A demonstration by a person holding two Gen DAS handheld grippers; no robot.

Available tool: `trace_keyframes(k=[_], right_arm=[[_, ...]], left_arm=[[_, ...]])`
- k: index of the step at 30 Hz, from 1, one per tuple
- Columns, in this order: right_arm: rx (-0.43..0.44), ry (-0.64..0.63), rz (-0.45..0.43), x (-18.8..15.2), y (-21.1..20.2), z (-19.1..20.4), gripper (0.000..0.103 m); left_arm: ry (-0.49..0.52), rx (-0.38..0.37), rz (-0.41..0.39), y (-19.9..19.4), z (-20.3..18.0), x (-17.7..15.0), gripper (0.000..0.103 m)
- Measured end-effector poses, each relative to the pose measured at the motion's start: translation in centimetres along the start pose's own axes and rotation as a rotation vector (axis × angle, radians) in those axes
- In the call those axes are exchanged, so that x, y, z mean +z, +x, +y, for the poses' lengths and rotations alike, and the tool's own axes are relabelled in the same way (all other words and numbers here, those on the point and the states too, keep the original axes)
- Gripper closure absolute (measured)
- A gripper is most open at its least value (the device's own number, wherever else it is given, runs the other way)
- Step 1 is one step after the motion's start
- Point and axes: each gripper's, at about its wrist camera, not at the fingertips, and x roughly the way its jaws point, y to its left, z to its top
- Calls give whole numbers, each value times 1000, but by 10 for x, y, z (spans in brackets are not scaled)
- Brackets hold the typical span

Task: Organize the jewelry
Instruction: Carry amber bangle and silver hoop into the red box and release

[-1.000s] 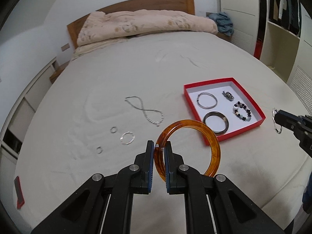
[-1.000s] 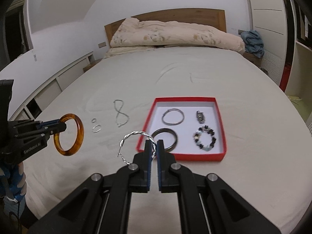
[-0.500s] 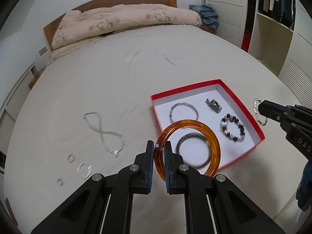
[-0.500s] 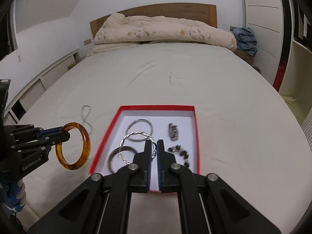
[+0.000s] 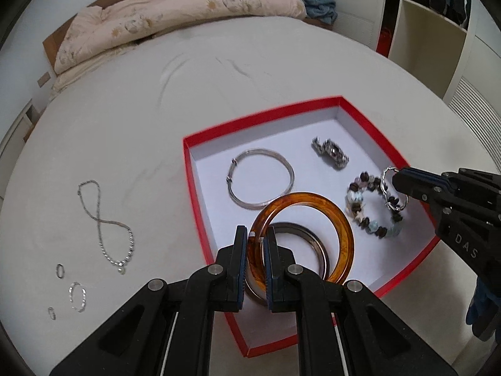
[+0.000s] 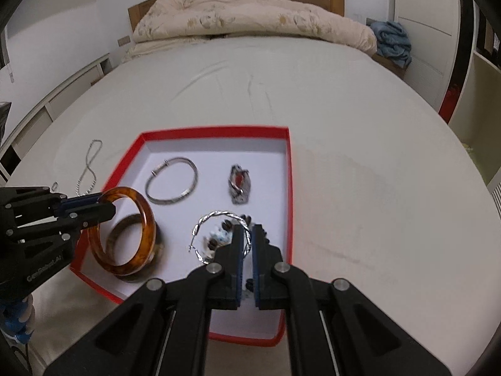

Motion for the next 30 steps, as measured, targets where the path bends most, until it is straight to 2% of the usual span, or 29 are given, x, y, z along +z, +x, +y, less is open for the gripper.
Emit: trace_keyframes(k=[6,16,24,28,30], right_arm=[[0,-6,24,-4,12,-4,99],[-16,-61,60,12,36,1,98],[-18,-98,57,8,37,6,97],[-29,-84,52,9,28,3,96],[-33,-70,47,10,22,0,91]], left_arm=[[-11,-7,28,15,2,-1,93],[-54,16,59,39,15,11,92],[-67,0,52,39,14,5,90],[-71,-24,35,28,15,4,78],[-64,-27,22,18,14,4,74]])
